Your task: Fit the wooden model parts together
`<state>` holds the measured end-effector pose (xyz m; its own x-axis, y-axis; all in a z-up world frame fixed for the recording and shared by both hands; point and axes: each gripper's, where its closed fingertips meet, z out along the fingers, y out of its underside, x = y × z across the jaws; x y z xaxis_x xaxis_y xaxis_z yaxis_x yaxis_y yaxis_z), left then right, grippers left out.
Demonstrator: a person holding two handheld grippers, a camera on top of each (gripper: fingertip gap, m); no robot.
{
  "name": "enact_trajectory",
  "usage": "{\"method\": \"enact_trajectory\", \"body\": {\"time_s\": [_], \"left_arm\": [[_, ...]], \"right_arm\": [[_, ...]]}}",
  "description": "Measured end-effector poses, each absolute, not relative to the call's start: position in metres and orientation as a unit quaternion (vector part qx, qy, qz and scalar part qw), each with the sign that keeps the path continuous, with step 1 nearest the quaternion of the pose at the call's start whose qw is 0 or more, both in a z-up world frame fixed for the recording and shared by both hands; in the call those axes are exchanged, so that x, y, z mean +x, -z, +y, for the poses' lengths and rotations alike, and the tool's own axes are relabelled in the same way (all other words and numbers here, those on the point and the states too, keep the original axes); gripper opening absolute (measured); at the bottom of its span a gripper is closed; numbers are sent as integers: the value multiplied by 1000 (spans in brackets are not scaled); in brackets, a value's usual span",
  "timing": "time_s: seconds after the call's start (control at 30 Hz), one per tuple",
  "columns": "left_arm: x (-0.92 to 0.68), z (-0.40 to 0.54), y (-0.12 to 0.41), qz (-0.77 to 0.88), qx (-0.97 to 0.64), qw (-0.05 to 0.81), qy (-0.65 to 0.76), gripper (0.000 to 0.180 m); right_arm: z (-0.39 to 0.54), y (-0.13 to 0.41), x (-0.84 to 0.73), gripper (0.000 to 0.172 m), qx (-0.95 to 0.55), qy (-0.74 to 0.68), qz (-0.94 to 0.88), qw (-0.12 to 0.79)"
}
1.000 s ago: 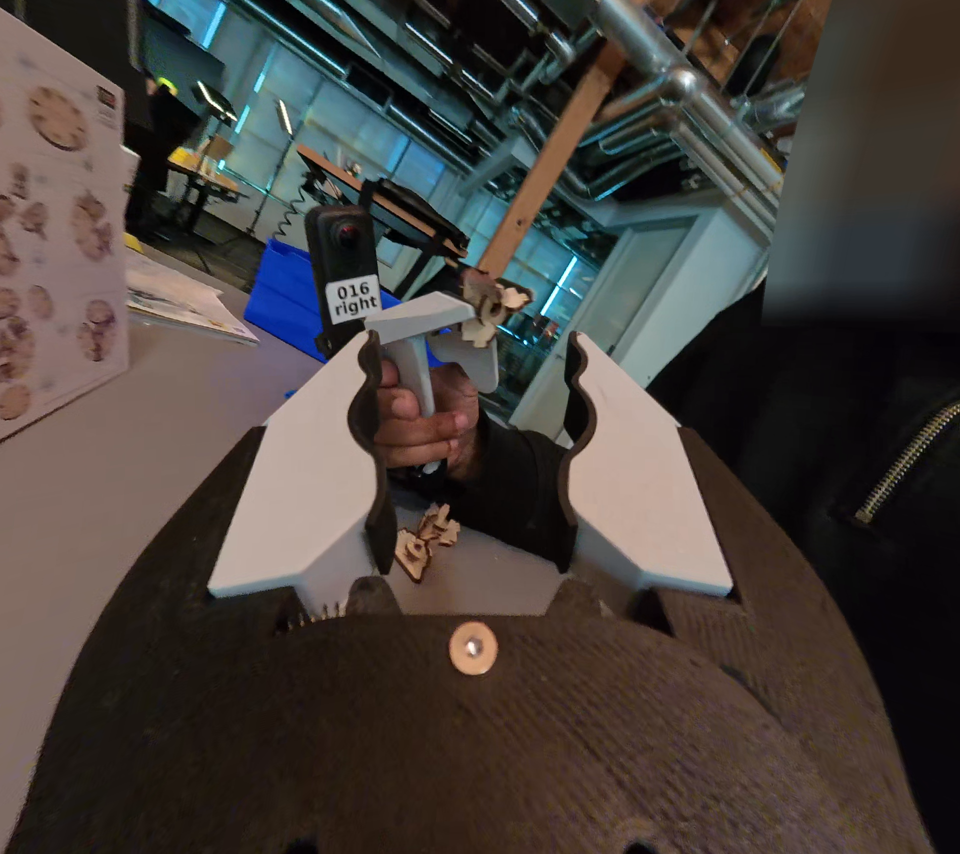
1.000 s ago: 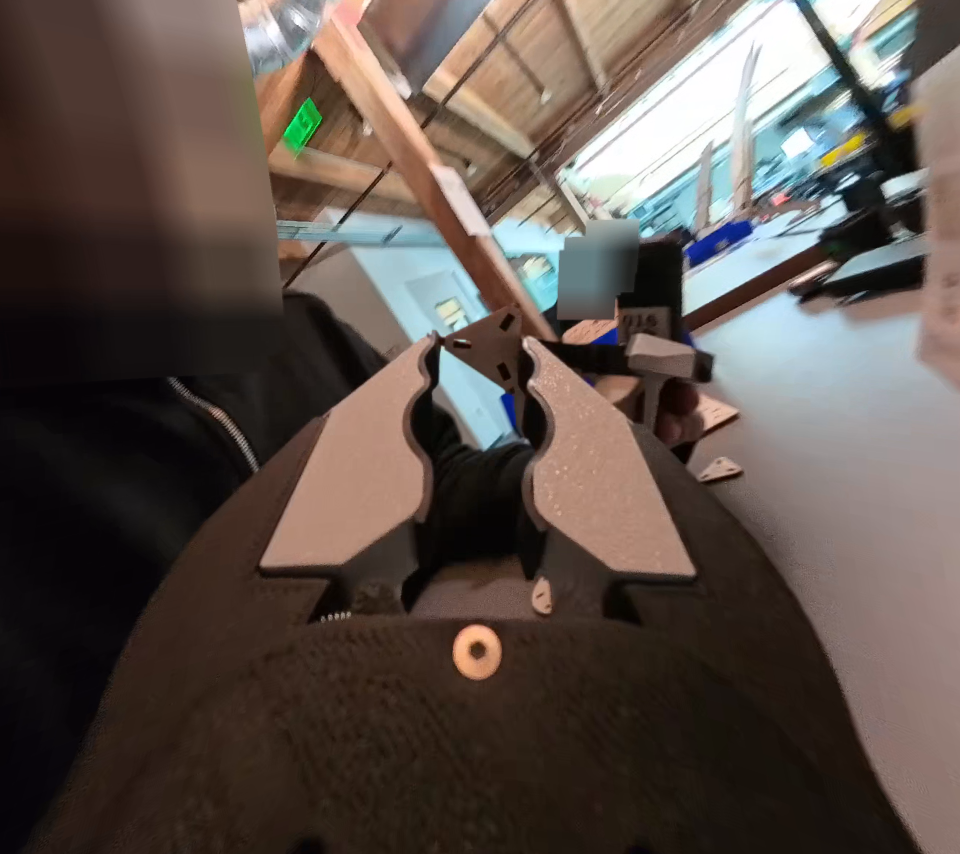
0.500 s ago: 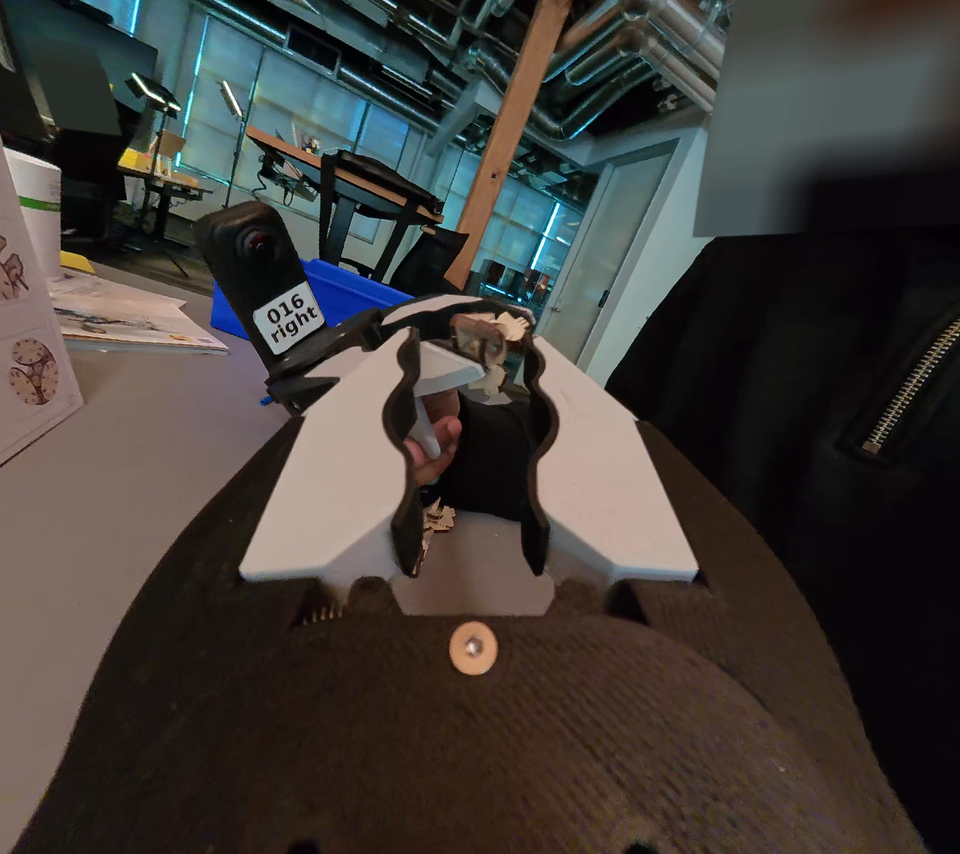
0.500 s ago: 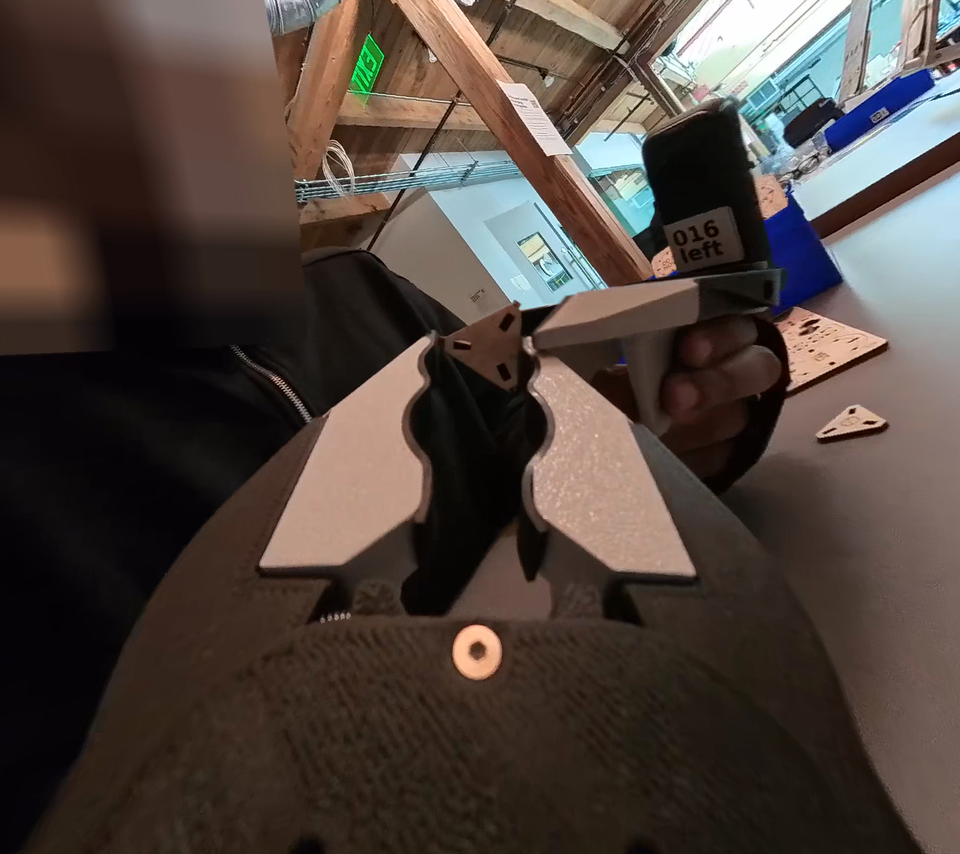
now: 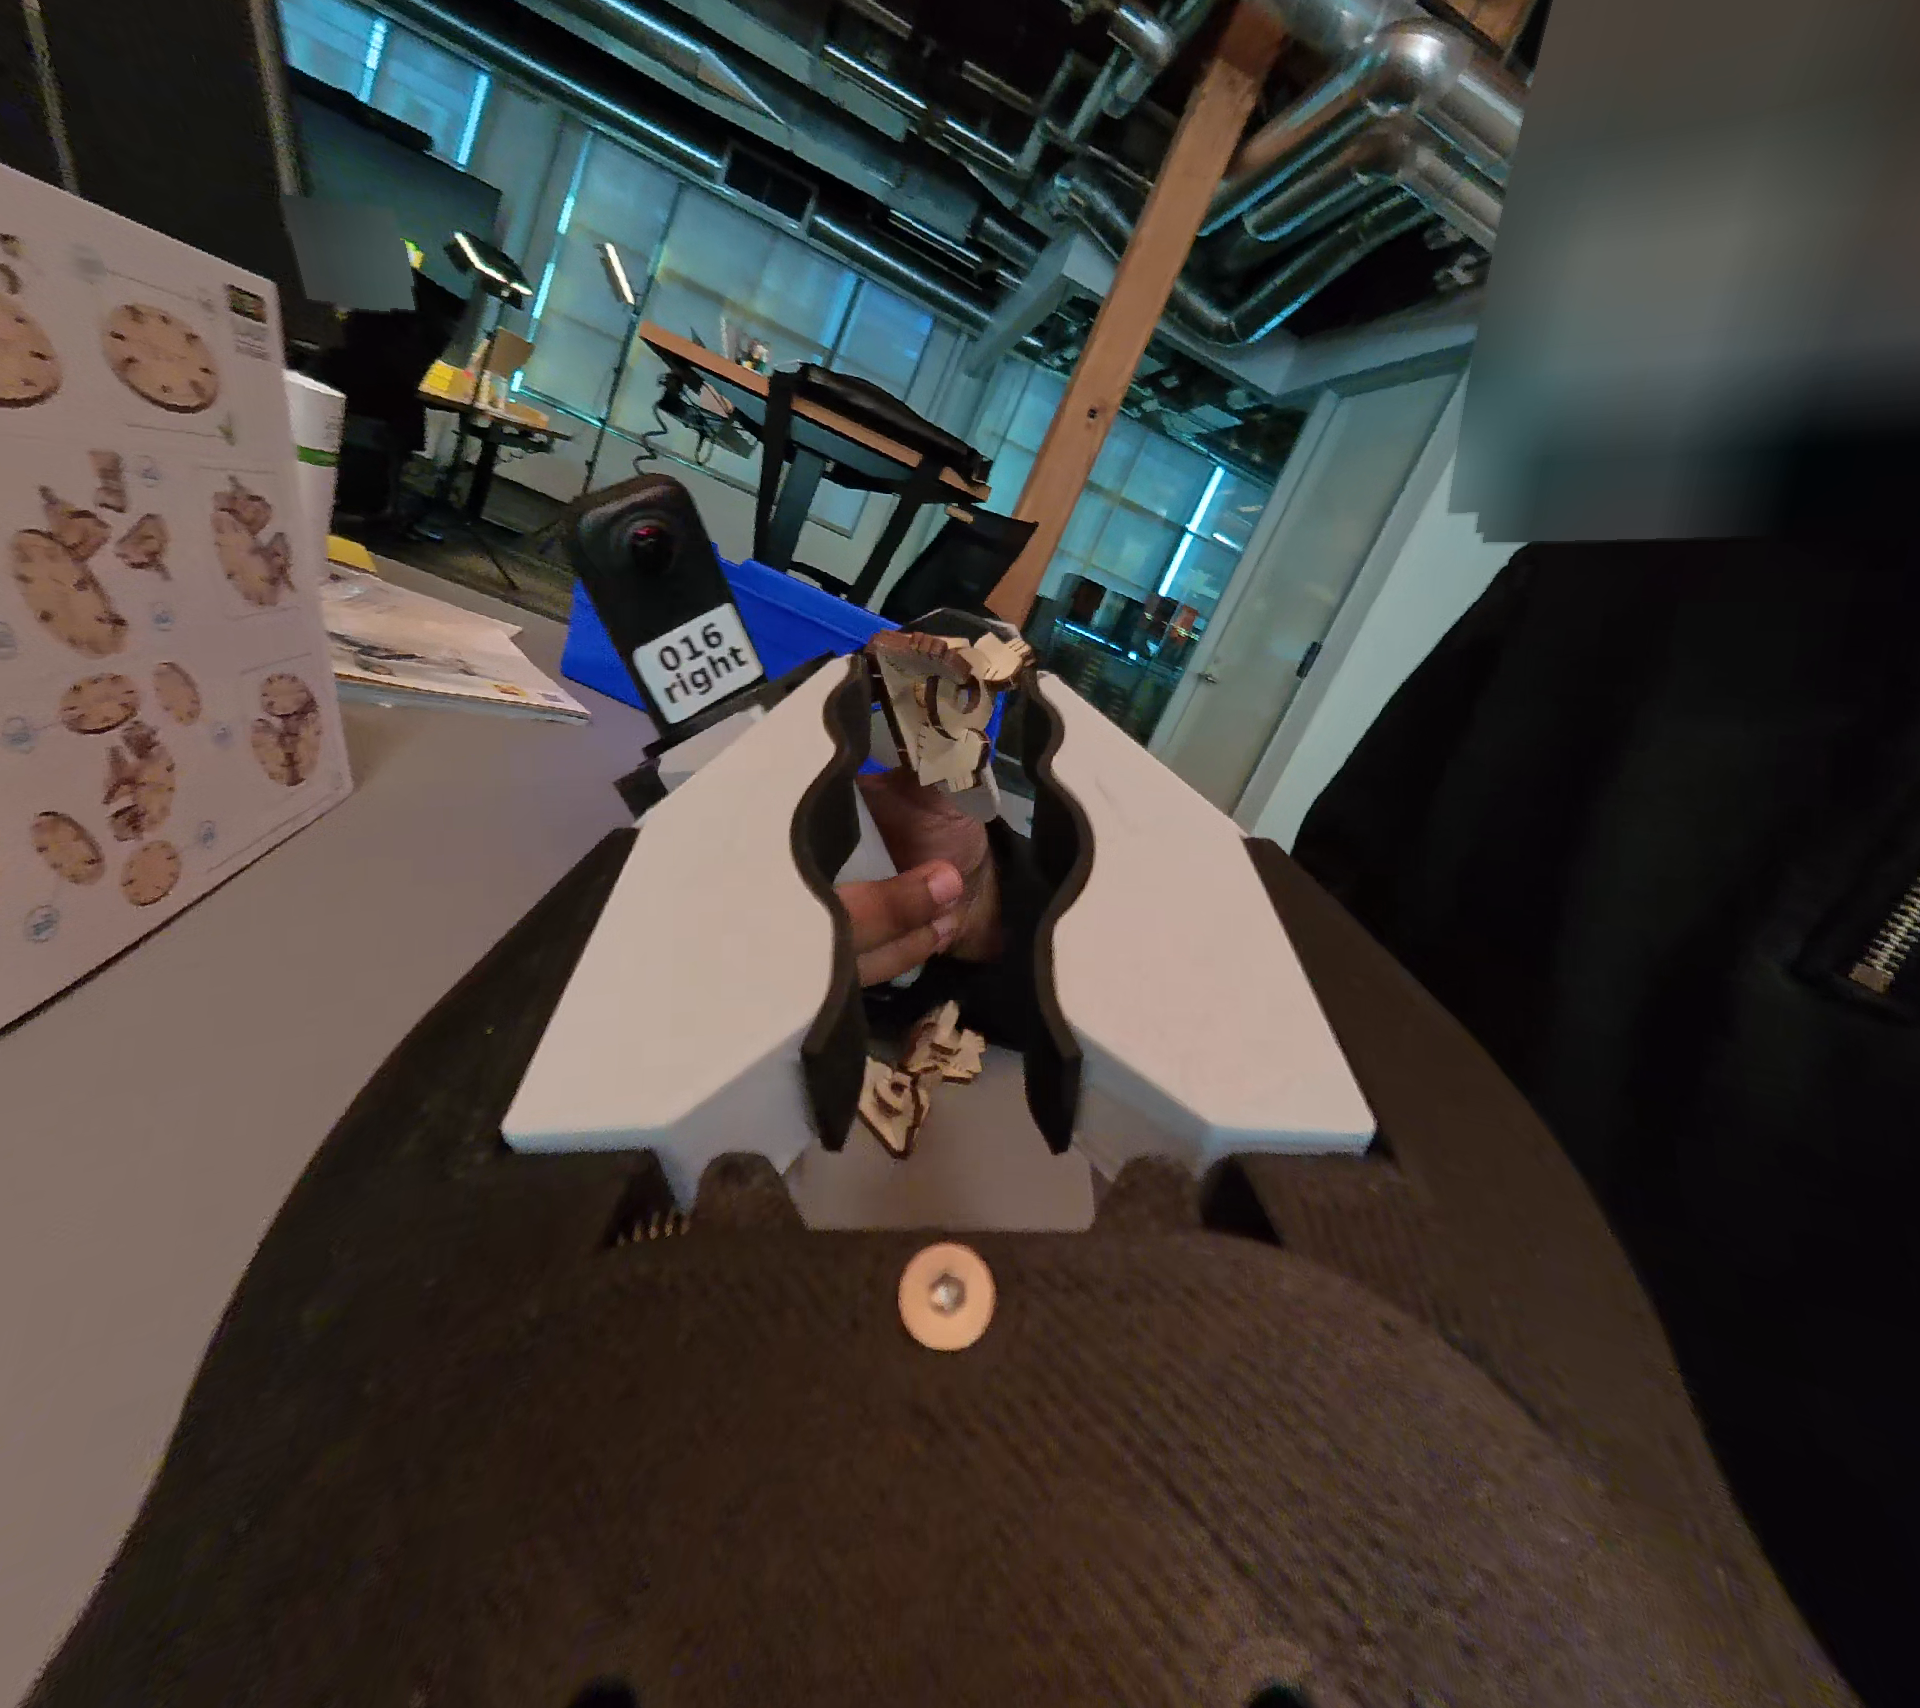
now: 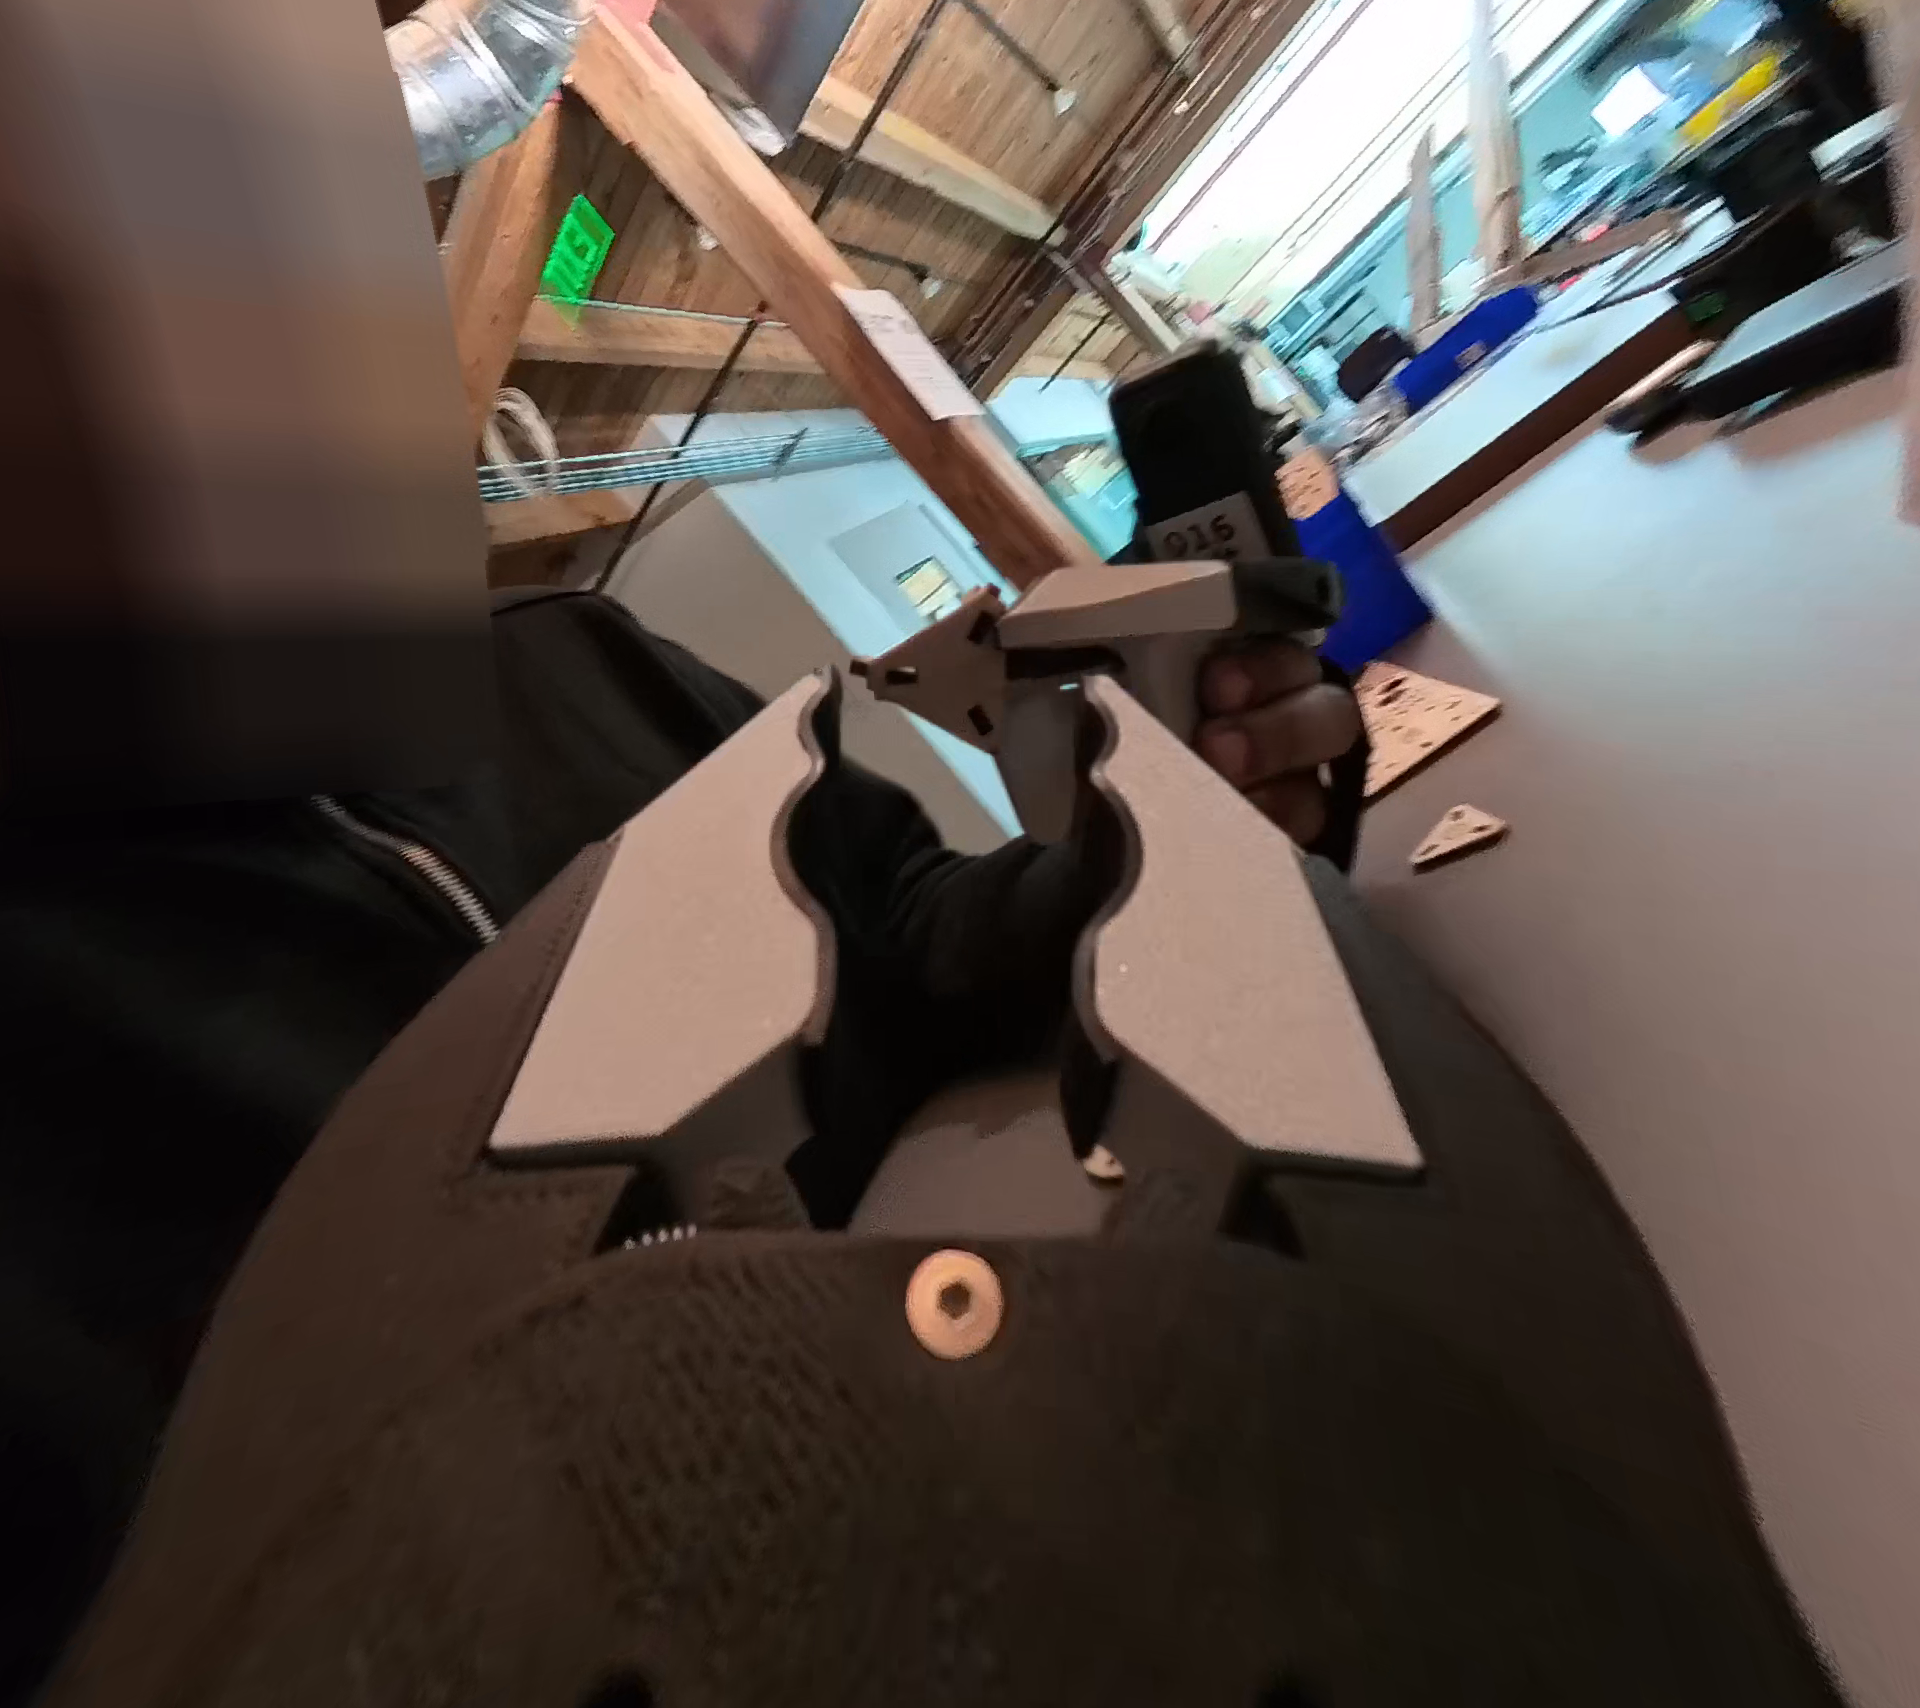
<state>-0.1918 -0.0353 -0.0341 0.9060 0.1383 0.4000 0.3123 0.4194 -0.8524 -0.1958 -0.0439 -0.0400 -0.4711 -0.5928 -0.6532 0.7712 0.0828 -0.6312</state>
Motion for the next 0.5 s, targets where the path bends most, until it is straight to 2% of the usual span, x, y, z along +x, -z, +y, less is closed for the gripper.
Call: {"method": "enact_trajectory", "body": {"time_s": [0.17,0.3,0.5], "left_arm": [[-200,-45,33,-233,-523,819,26,26],[-205,-46,37,-244,-547,800,-38,26],[-211,-45,43,-249,-587,759,-131,26]], "right_arm": [[-38,33,-221,47,109,732,527,417],[-37,28,-217,40,79,756,552,344],[-45,35,-210,37,67,744,578,328]]}}
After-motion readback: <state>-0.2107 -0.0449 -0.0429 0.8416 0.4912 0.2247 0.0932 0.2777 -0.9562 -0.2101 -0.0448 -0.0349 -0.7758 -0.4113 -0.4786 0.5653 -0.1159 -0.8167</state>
